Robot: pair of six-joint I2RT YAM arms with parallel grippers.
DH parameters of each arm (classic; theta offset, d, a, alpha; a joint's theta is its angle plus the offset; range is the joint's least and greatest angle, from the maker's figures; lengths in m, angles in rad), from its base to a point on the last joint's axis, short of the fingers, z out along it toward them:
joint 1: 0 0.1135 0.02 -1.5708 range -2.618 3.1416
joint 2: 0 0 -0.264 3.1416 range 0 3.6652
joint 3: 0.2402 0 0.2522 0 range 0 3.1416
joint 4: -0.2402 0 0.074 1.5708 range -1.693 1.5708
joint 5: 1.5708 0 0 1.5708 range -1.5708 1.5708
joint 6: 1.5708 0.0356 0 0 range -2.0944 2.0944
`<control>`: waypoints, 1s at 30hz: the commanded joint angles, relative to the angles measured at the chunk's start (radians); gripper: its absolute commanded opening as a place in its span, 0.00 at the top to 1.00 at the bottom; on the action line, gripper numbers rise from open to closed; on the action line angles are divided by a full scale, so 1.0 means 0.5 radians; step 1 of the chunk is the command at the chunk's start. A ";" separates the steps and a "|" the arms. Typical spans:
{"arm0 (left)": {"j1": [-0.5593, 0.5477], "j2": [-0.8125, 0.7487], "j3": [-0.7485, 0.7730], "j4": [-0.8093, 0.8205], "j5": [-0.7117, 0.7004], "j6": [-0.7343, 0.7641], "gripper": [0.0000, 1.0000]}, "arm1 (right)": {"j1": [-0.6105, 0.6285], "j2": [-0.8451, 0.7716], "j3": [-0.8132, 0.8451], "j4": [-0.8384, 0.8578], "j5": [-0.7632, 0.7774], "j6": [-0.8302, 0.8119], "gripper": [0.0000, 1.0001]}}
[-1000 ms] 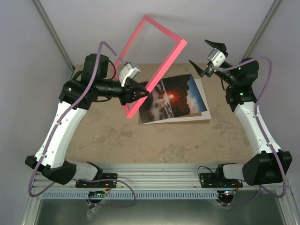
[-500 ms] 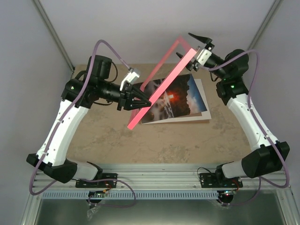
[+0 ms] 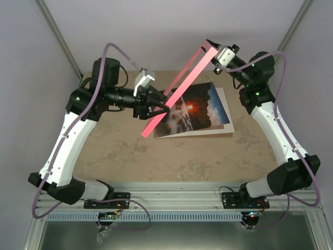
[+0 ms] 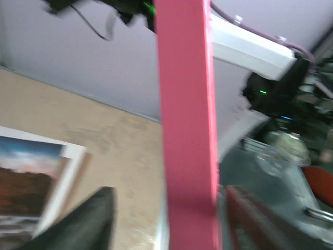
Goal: Put the photo into the frame
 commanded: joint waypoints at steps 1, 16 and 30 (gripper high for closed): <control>0.097 -0.107 0.072 0.495 -0.535 -0.107 0.02 | -0.004 -0.035 -0.001 -0.012 0.263 0.192 0.99; 0.346 -0.283 -0.127 1.324 -2.051 -0.472 0.01 | -0.166 0.235 0.505 -1.027 1.347 1.486 1.00; 0.319 0.096 -0.135 0.819 -1.904 -0.217 0.12 | -0.257 0.139 0.155 -1.445 0.837 2.385 0.99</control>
